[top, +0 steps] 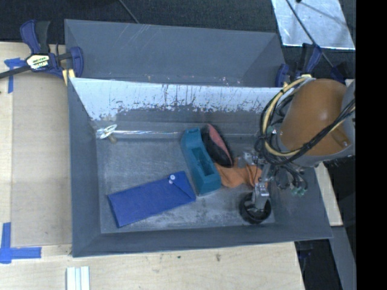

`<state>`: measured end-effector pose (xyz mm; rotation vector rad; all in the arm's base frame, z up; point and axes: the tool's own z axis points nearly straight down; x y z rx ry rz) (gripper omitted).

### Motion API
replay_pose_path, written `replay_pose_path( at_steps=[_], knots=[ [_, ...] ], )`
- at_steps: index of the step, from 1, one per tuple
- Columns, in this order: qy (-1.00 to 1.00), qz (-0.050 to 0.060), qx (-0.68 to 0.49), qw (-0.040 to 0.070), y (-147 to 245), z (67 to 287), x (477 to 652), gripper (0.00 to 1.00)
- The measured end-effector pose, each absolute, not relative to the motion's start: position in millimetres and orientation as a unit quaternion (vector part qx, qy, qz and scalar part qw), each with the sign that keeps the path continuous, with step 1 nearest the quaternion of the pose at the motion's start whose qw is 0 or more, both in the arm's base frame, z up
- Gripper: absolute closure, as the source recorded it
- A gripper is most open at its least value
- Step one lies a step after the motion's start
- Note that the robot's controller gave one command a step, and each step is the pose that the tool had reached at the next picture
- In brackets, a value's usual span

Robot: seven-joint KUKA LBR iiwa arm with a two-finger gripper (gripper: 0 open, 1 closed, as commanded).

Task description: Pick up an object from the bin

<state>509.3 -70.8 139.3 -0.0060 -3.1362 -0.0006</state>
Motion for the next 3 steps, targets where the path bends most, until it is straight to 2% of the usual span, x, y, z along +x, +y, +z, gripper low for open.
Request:
replay_pose_path(
  at_steps=[1,2,3],
  knots=[
    [-1.0,0.0,-0.001,-0.001,-71,144,511.3,0.0],
    [-1.0,0.0,-0.024,-0.003,-83,72,549.4,1.0],
    [-1.0,0.0,-0.024,-0.003,-83,72,549.3,1.0]
  ],
)
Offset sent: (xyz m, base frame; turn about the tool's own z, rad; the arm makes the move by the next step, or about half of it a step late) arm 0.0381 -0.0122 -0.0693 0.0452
